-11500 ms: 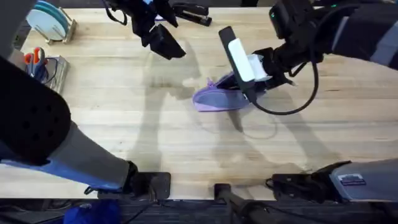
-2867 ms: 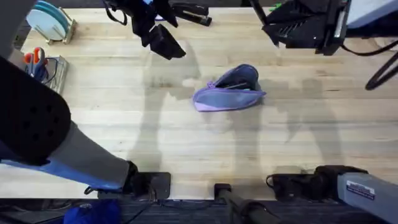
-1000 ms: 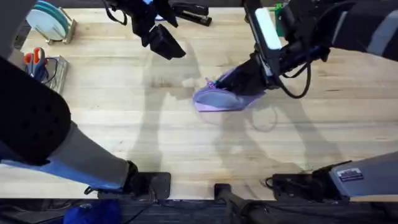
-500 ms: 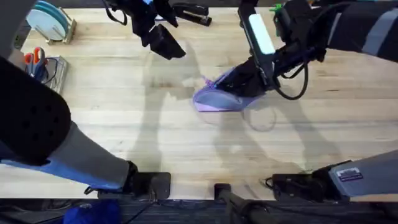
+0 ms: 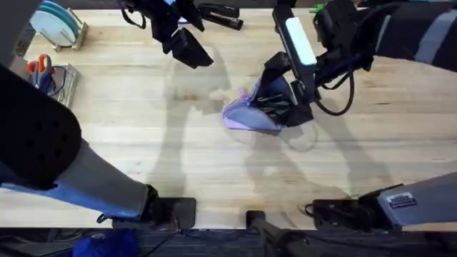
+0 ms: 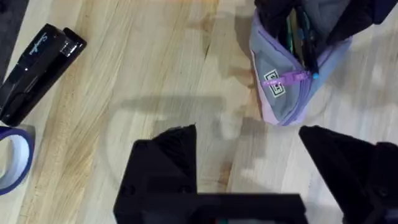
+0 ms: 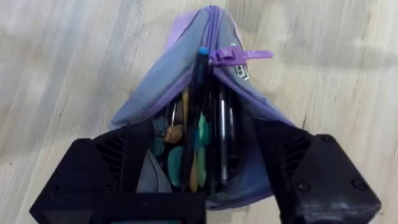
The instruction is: Unzip the bag, pick up the pens from the table one at a time and place them inside, then zip the bag closed.
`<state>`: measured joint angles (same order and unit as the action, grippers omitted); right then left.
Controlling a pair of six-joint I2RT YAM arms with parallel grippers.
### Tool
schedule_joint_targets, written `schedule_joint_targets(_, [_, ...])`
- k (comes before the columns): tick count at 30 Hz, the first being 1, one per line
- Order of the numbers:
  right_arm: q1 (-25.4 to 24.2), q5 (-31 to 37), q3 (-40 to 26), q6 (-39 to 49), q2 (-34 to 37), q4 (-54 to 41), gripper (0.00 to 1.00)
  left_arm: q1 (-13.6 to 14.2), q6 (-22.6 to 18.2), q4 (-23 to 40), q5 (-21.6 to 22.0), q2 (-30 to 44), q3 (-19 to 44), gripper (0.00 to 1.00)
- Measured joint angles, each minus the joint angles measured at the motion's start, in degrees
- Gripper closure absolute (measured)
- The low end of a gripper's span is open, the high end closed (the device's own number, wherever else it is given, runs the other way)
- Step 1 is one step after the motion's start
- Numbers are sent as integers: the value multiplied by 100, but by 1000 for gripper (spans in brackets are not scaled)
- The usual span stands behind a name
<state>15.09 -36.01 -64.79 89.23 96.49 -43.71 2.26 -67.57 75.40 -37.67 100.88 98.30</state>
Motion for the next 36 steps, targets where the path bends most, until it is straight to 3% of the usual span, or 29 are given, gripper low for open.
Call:
schedule_joint_targets(11, [36, -131, 0, -2, 0, 141, 6, 0, 0, 0, 2, 0, 0, 7])
schedule_joint_targets(22, [463, -147, 0, -110, 0, 526, 6, 0, 0, 0, 1, 0, 0, 7])
schedule_joint_targets(30, [507, -173, -4, -737, -81, 549, 5, 0, 0, 0, 0, 0, 0, 7])
schedule_joint_targets(36, [523, -263, -101, -1576, -614, 531, 5, 0, -2, 0, 0, 0, 0, 6])
